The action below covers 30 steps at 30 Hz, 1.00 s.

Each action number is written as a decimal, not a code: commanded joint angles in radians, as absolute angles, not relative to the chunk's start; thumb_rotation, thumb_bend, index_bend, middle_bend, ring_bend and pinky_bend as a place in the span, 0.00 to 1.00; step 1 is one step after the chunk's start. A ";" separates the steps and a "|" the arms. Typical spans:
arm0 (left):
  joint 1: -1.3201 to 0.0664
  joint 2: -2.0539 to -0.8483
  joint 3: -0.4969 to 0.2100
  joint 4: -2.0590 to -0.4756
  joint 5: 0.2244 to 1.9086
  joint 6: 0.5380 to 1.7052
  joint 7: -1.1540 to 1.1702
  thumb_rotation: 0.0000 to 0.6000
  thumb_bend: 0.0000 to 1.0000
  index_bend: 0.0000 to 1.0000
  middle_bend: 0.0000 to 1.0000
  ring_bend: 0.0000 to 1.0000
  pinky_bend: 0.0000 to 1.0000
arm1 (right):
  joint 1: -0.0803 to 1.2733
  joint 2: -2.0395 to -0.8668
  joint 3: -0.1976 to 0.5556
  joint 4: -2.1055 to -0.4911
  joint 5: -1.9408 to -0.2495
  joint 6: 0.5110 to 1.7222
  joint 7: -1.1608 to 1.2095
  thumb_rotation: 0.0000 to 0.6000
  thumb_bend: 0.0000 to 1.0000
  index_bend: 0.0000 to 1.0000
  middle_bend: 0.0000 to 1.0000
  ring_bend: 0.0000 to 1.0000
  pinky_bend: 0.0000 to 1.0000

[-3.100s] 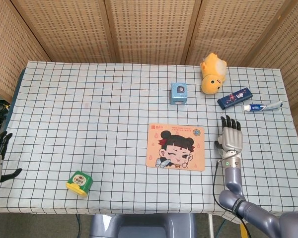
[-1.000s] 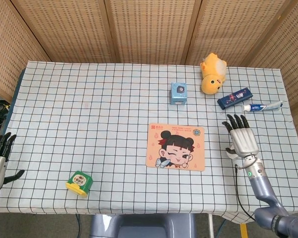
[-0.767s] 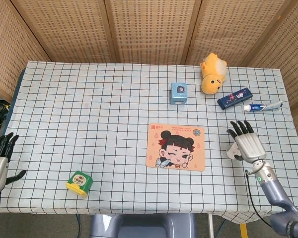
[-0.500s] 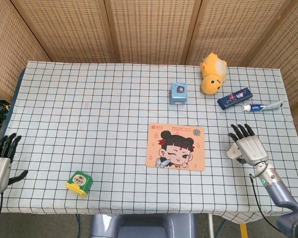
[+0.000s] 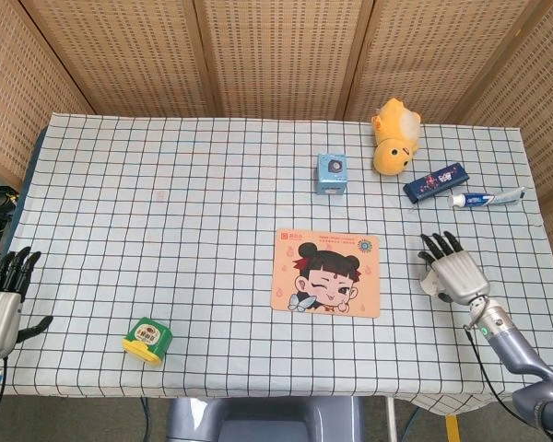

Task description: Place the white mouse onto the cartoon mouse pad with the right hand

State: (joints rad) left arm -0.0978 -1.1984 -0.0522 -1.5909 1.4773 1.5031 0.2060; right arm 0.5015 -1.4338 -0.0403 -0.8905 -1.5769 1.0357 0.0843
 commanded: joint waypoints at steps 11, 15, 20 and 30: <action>-0.100 -1.208 -0.053 -1.589 1.475 1.500 0.225 1.00 0.00 0.00 0.00 0.00 0.00 | 0.499 -1.470 -0.058 -0.786 -1.577 1.004 0.151 1.00 0.21 0.30 0.10 0.03 0.09; -0.101 -1.206 -0.054 -1.589 1.474 1.500 0.223 1.00 0.00 0.00 0.00 0.00 0.00 | 0.498 -1.492 -0.065 -0.759 -1.585 1.006 0.169 1.00 0.21 0.33 0.11 0.03 0.10; -0.102 -1.206 -0.052 -1.587 1.478 1.496 0.217 1.00 0.00 0.00 0.00 0.00 0.00 | 0.499 -1.515 -0.065 -0.734 -1.587 1.007 0.185 1.00 0.21 0.34 0.12 0.03 0.10; -0.102 -1.206 -0.051 -1.587 1.477 1.495 0.217 1.00 0.00 0.00 0.00 0.00 0.00 | 0.501 -1.552 -0.061 -0.676 -1.585 1.008 0.199 1.00 0.21 0.49 0.28 0.16 0.19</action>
